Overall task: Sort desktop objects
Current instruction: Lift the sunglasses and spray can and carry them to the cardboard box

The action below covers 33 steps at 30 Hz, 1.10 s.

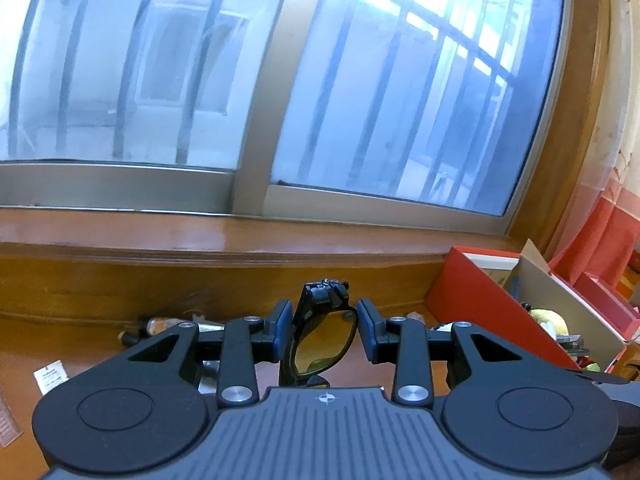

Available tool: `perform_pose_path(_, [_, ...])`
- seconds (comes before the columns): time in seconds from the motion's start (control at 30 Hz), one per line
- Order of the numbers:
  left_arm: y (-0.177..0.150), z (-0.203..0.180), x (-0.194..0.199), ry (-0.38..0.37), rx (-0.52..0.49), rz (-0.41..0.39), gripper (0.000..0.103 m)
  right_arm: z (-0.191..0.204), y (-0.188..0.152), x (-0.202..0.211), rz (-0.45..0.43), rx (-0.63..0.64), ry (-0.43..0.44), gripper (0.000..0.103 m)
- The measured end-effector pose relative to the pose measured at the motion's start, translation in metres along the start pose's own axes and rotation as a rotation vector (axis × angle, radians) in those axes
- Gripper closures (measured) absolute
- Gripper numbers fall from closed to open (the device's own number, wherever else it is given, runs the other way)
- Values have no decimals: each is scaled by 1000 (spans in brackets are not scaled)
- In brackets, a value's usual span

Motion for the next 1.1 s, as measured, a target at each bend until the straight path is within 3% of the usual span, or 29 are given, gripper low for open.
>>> perform_pose_path(1.1, [19,-114,-38,-104,-48,-10,67,-85,43,66,-105,-40,7,73])
Point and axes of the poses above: each gripper's, at about its wrist camera, not at the fingertips, and x roughly against the way its jaws point, z to its left, y to its top, the point moved 6 cm from there along -x, roughly the way its jaws point, and after that the axes turned 2 degrees about -x, right-handed, at the moved point
